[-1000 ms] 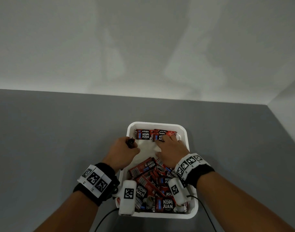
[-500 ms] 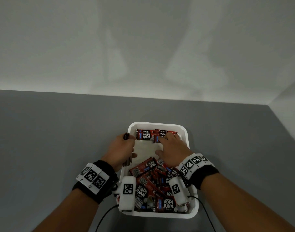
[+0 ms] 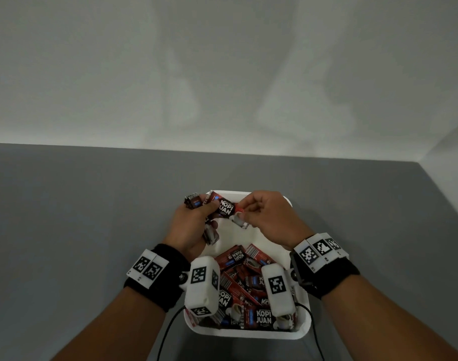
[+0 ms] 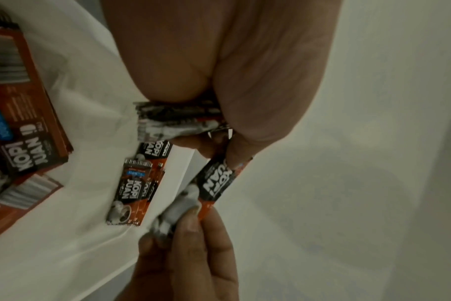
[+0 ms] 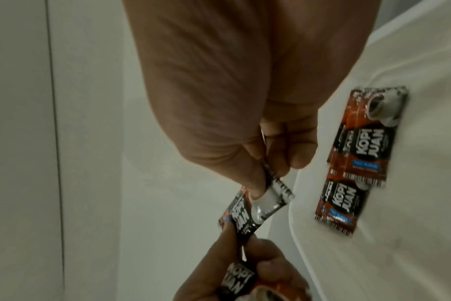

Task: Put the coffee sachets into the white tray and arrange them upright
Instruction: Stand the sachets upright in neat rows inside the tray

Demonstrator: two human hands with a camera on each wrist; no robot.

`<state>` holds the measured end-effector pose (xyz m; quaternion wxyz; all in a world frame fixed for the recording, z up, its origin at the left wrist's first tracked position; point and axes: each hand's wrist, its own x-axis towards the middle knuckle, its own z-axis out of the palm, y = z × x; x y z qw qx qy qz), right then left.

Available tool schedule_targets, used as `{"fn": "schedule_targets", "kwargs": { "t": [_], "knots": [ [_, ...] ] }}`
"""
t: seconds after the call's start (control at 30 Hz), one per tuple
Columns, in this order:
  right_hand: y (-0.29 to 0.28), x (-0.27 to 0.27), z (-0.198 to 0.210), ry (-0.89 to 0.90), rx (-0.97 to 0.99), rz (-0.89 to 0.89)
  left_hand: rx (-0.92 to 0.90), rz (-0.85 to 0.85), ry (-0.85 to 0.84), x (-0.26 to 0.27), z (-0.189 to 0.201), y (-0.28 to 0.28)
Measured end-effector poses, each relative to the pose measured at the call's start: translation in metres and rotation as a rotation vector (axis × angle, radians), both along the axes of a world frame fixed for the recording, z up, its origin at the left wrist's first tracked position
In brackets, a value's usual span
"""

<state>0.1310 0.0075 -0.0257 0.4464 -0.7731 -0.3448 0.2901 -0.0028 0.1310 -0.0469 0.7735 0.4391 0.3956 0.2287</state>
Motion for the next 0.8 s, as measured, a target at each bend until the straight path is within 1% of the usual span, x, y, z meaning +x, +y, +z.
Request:
{"fn": "schedule_targets", "kwargs": {
  "t": [0.17,0.23,0.33,0.43,0.53,0.7,0.8],
  "knots": [
    [0.007,-0.002,0.002,-0.182,-0.080,0.067,0.096,-0.027,0.035,-0.003,-0.003,-0.005],
    [0.011,0.003,-0.002,-0.249,-0.119,0.073,0.112,0.013,0.067,-0.005,-0.003,-0.003],
    [0.016,0.014,-0.016,-0.347,-0.238,0.087,0.089,0.113,0.118,-0.010,-0.007,0.007],
    [0.025,0.016,-0.039,-0.428,-0.350,0.132,0.070,0.100,0.133,-0.014,-0.008,0.012],
    [0.039,0.014,-0.055,-0.487,-0.371,0.144,0.073,0.073,0.146,-0.015,-0.009,0.010],
    [0.055,0.012,-0.078,-0.630,-0.395,0.111,0.090,0.038,0.197,-0.016,-0.016,0.006],
    [0.058,0.011,-0.084,-0.669,-0.395,0.071,0.089,0.002,0.219,-0.018,-0.018,0.006]
  ]
}}
